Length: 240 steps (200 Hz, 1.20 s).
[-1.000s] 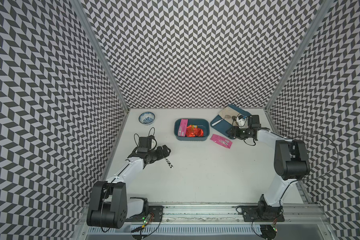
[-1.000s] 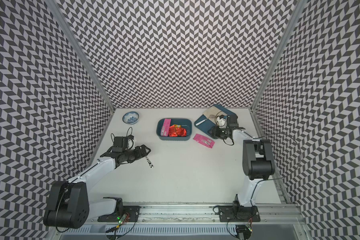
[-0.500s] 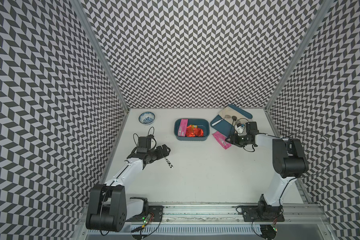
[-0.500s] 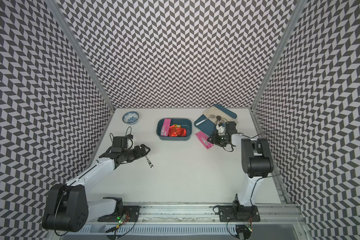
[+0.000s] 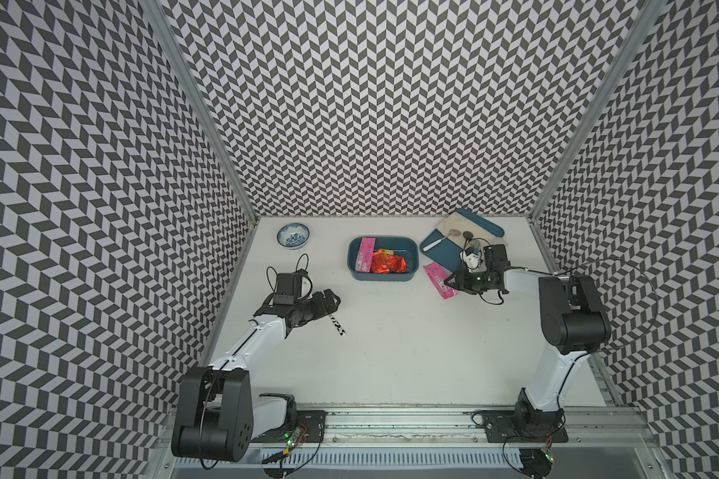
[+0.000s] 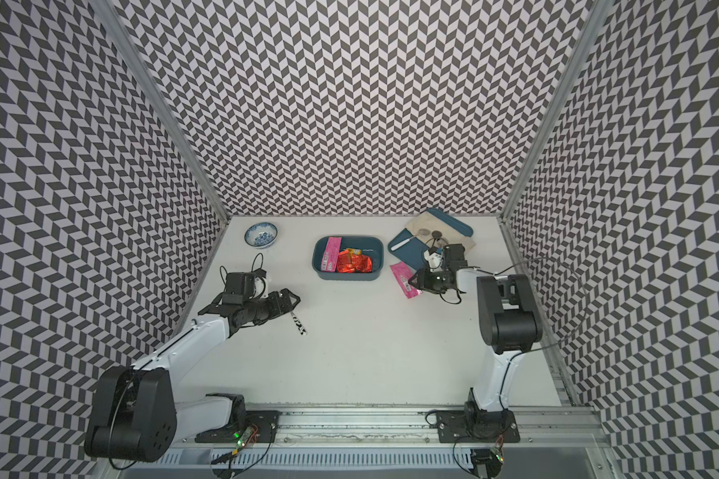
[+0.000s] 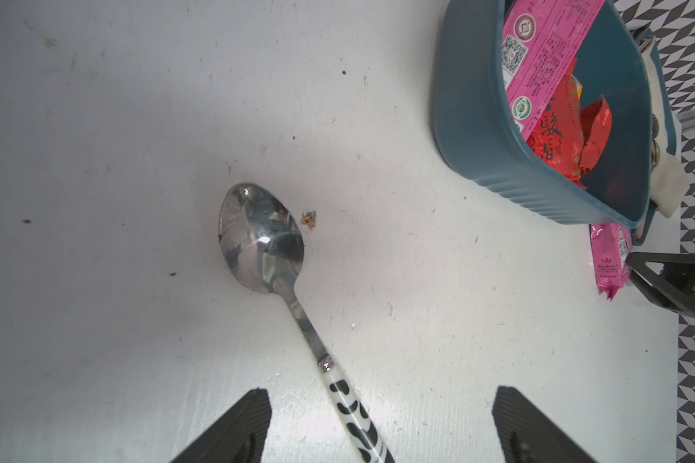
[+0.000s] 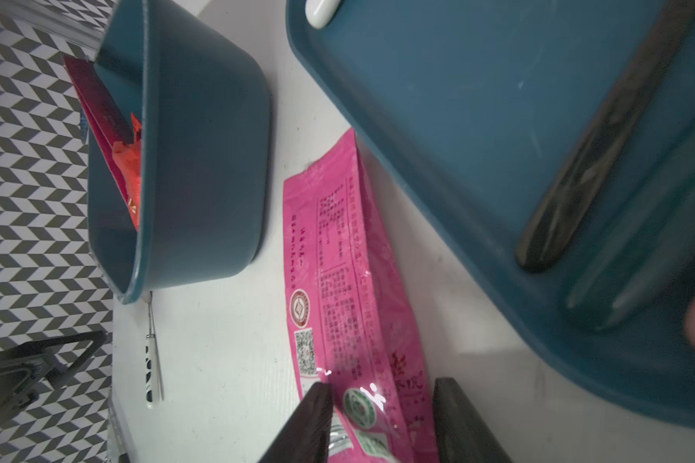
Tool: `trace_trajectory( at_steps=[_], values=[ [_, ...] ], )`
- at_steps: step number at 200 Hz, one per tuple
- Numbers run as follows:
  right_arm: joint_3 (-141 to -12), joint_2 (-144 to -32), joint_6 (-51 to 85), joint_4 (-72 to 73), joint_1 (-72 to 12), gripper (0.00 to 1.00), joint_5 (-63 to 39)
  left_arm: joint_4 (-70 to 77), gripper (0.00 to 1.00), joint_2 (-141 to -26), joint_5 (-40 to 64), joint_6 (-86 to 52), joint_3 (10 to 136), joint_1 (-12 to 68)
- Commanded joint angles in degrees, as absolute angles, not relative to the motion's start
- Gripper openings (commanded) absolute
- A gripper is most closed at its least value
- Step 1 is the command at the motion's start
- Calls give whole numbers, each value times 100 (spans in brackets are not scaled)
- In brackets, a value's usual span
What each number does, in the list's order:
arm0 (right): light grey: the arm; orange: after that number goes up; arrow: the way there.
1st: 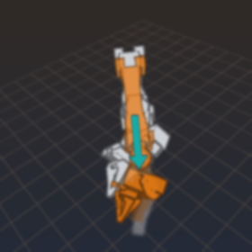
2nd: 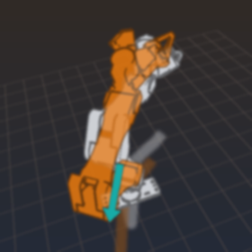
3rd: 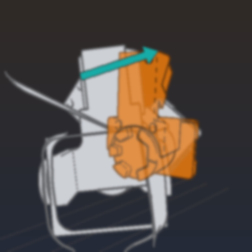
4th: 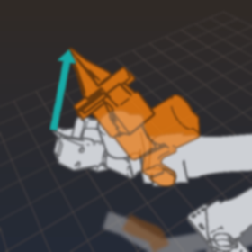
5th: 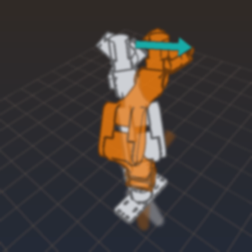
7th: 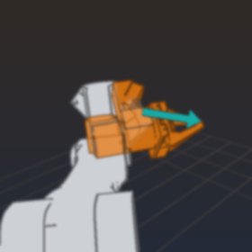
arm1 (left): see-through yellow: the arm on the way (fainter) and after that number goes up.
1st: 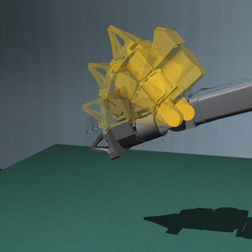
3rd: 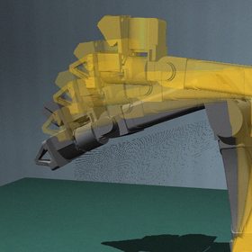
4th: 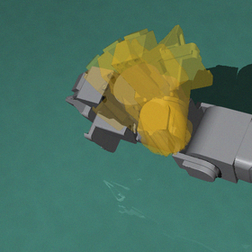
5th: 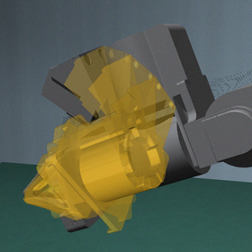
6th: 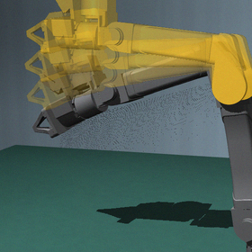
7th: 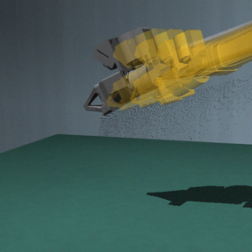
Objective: Put the tea bags into the storage box
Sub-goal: Pick up the tea bag from the center of the board, then place the tea bag in the storage box.
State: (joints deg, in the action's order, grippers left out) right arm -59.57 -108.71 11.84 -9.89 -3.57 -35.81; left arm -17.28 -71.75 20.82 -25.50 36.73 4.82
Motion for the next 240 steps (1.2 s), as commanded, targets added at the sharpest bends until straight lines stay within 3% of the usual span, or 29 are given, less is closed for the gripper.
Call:
trace_trajectory(
  at_steps=[1,36,133,181,240],
  values=[
    [-5852,-10888,1243,-984,-398,26,-3516,-1802,92,-7189,2041,-2468,3749,448],
    [-6007,-10897,1252,-1062,-421,0,-3549,-1793,92,-7201,2055,-2479,3762,448],
    [-6356,-9483,1828,-1382,-1271,0,-3524,-1661,92,-7347,2022,-2566,3831,448],
    [-7658,-10428,2154,-941,-2037,0,-3211,-1679,92,-7307,2039,-2565,3834,448],
    [-8711,-11439,1846,-826,-2035,0,-1880,-1705,92,-7085,1991,-2565,3746,448]
  ],
)
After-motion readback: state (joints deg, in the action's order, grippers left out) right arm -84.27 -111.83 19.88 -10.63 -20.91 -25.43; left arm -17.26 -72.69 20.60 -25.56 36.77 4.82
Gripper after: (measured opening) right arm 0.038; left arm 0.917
